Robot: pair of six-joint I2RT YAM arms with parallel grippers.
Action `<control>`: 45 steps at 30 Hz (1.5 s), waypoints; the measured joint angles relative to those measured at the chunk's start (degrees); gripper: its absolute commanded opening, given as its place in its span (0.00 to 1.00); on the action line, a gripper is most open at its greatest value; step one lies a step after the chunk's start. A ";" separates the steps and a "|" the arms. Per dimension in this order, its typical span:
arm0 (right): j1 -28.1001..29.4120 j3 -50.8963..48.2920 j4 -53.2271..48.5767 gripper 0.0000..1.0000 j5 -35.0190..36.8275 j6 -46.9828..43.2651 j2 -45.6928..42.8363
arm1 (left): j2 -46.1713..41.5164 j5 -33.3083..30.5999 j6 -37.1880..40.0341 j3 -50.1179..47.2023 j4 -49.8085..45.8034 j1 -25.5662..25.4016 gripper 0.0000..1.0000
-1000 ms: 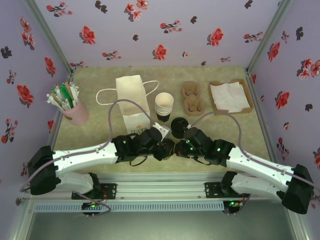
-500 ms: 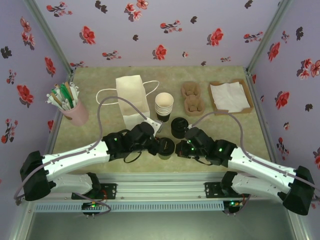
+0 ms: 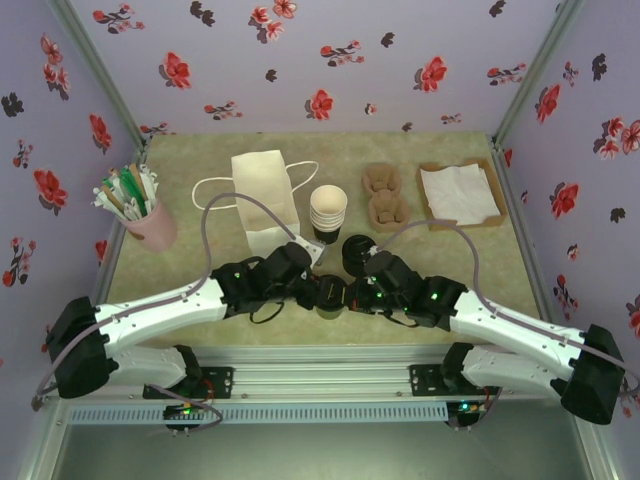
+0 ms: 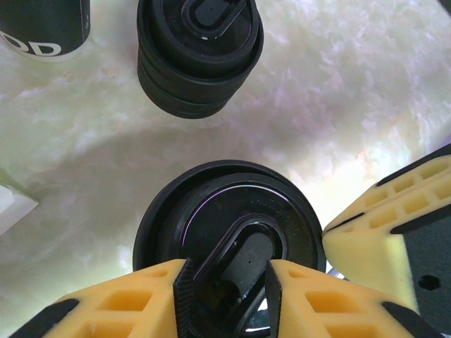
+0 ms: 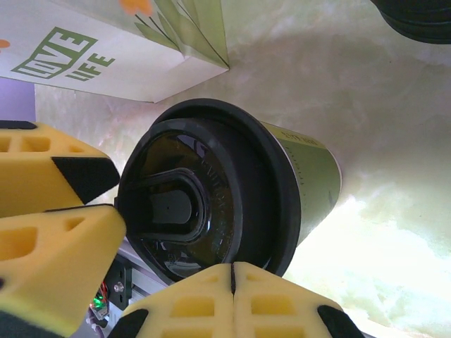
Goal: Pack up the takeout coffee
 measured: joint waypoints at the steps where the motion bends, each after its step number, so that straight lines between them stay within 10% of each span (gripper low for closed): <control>1: 0.00 0.00 0.00 0.00 0.00 0.02 0.00 | 0.09 0.02 0.00 -0.20 0.00 0.00 0.35; 45: 0.00 -0.31 -1.22 0.00 1.51 -0.02 0.17 | 0.22 0.44 -0.07 -1.46 2.86 0.26 0.34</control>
